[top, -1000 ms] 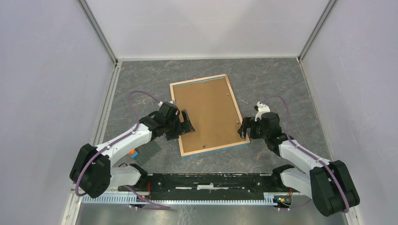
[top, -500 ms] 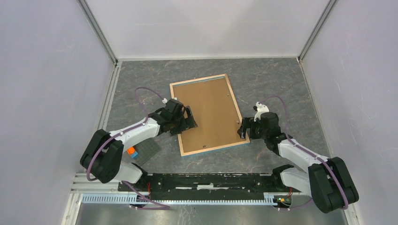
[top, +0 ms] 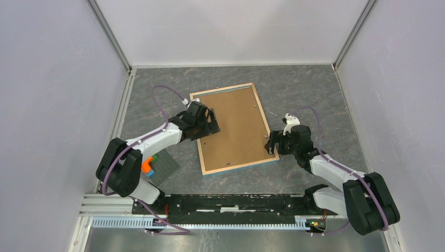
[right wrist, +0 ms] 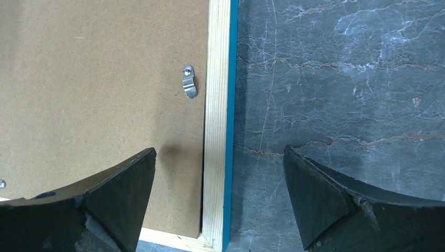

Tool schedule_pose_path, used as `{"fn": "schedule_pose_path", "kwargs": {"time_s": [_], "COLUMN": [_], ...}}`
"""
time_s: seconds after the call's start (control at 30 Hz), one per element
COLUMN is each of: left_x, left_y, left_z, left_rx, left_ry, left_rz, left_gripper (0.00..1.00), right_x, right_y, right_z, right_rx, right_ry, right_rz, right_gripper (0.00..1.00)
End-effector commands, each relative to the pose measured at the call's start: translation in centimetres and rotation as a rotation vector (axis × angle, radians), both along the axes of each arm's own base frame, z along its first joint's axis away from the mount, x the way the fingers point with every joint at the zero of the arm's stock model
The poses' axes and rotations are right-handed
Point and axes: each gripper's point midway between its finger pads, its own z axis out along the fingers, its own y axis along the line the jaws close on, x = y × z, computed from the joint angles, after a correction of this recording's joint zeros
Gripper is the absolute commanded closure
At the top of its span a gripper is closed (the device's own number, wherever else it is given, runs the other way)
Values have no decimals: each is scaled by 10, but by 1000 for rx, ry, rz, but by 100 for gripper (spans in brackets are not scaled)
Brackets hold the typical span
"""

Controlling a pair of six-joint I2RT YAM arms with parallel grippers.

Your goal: Put the photo into the frame

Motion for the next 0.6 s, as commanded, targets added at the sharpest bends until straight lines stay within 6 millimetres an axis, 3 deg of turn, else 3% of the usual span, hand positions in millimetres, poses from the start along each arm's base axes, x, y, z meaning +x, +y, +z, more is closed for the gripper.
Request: {"fn": "schedule_pose_path", "kwargs": {"time_s": [0.0, 0.17, 0.33, 0.43, 0.57], "left_x": [34, 69, 94, 94, 71], "left_y": [20, 37, 29, 23, 23], "left_z": [33, 45, 37, 37, 30], "left_rx": [39, 36, 1, -36, -50], "left_ry": [-88, -118, -86, -80, -31], "left_rz": [26, 77, 65, 67, 38], "left_gripper": [0, 0, 0, 0, 0], "right_x": [1, 1, 1, 1, 1], "right_y": [2, 3, 4, 2, -13], "right_z": [-1, -5, -5, -3, 4], "right_rx": [-6, -7, -2, -11, -100], "right_ry": [-4, 6, 7, 4, 7], "right_rz": [18, 19, 23, 14, -1], "right_gripper": [4, 3, 3, 3, 5]}}
